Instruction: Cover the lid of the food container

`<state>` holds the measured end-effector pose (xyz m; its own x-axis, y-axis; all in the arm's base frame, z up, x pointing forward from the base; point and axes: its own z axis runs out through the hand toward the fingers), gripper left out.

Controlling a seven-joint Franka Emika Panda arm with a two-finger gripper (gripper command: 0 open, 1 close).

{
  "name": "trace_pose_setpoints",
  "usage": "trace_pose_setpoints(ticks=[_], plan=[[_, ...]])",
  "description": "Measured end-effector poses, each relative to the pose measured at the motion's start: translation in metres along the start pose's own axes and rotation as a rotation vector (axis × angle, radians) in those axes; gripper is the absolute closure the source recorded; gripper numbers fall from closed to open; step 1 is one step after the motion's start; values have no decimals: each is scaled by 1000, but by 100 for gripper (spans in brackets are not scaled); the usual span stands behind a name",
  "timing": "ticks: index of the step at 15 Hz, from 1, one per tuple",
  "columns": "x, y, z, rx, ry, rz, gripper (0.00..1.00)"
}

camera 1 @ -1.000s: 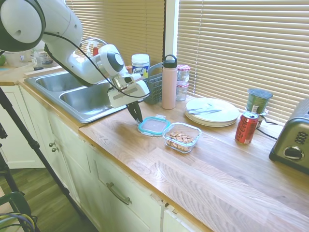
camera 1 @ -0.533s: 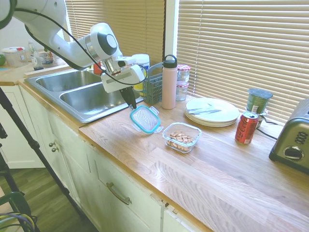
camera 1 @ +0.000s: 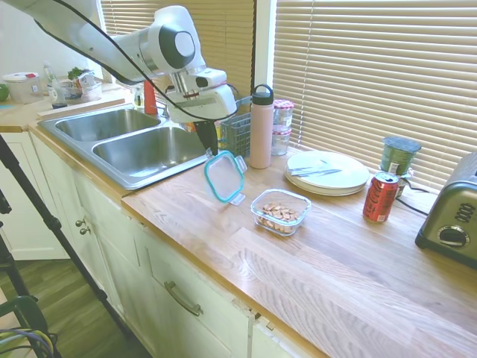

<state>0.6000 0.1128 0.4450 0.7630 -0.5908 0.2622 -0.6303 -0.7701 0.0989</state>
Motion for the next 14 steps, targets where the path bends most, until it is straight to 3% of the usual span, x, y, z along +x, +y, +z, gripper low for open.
trace_pose_setpoints(ticks=[14], plan=[[64,86,-10,114,-68,132,100]])
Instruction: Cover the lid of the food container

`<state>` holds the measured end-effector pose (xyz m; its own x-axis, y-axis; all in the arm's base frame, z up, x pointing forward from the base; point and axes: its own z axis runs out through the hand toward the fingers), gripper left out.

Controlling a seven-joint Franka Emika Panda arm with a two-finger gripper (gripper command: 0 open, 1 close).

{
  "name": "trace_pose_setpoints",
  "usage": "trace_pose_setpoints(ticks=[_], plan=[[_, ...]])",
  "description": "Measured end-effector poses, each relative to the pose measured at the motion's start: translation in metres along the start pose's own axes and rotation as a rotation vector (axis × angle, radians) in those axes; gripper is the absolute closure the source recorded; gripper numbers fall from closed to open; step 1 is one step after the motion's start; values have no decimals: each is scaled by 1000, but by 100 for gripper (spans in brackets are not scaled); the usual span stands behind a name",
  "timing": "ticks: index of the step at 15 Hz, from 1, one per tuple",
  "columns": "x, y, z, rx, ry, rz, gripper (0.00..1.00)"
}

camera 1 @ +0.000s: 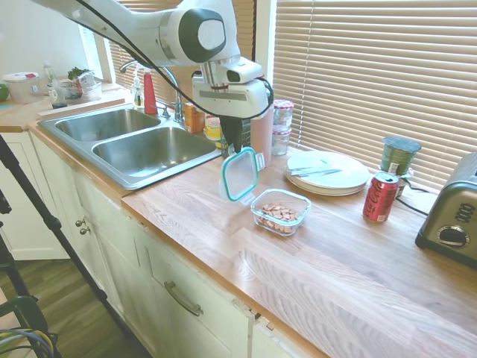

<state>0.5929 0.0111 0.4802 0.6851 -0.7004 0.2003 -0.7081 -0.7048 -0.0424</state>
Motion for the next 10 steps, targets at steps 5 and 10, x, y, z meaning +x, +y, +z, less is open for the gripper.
trace_pose_setpoints(ticks=[5,10], plan=[[0,17,-13,16,-4,18,100],[2,36,-16,20,-12,26,100]])
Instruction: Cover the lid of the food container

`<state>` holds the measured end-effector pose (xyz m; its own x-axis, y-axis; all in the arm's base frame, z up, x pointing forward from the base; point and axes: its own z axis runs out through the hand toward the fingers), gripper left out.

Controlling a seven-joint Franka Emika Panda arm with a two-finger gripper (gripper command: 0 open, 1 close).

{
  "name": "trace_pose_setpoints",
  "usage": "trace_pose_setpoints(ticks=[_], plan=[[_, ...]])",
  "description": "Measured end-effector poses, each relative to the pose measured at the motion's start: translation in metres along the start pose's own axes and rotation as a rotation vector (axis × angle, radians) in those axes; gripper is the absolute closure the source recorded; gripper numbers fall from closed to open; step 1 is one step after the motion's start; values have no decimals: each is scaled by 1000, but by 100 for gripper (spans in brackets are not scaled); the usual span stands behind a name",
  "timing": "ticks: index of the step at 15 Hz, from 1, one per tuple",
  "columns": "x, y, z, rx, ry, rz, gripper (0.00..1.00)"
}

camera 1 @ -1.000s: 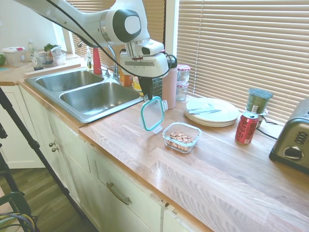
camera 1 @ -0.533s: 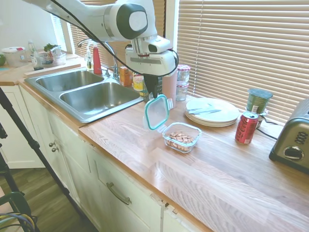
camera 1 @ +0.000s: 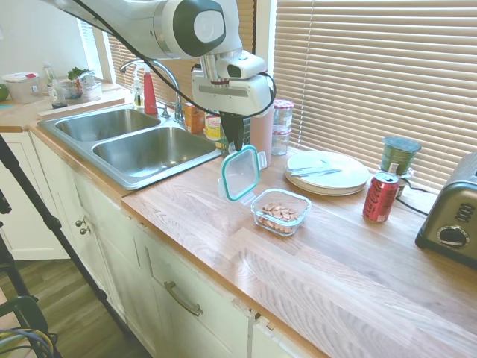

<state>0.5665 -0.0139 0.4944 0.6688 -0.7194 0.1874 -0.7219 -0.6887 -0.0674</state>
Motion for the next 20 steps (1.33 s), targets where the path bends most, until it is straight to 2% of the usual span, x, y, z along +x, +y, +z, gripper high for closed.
trace_pose_setpoints(ticks=[5,9,20], plan=[[14,28,-21,30,10,21,100],[23,42,-14,27,-4,34,100],[47,61,-3,63,-29,54,100]])
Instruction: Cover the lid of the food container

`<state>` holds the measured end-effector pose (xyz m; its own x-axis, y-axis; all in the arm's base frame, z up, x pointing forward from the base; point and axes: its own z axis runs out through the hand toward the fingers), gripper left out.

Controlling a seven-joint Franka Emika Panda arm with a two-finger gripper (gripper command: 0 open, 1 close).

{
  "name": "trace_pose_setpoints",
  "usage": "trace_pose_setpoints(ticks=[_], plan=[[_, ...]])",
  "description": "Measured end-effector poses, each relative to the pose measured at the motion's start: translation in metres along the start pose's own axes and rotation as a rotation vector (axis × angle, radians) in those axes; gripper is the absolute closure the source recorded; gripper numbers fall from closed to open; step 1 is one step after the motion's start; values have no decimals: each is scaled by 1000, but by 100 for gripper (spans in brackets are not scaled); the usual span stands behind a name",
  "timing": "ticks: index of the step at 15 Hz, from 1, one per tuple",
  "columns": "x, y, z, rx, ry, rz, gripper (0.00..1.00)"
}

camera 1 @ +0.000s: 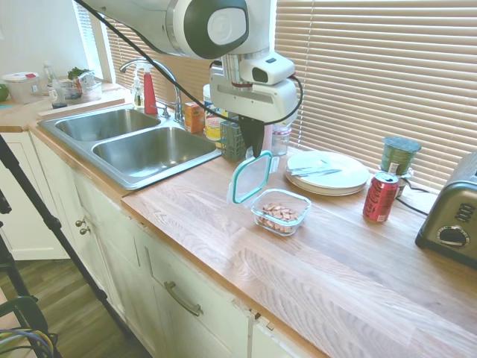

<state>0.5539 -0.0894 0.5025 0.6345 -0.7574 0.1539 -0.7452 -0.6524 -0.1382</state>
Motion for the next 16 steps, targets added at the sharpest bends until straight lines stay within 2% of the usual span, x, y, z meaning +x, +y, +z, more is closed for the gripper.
trace_pose_setpoints(ticks=[10,16], plan=[[49,48,7,37,-25,27,100],[70,53,30,51,-45,23,100]])
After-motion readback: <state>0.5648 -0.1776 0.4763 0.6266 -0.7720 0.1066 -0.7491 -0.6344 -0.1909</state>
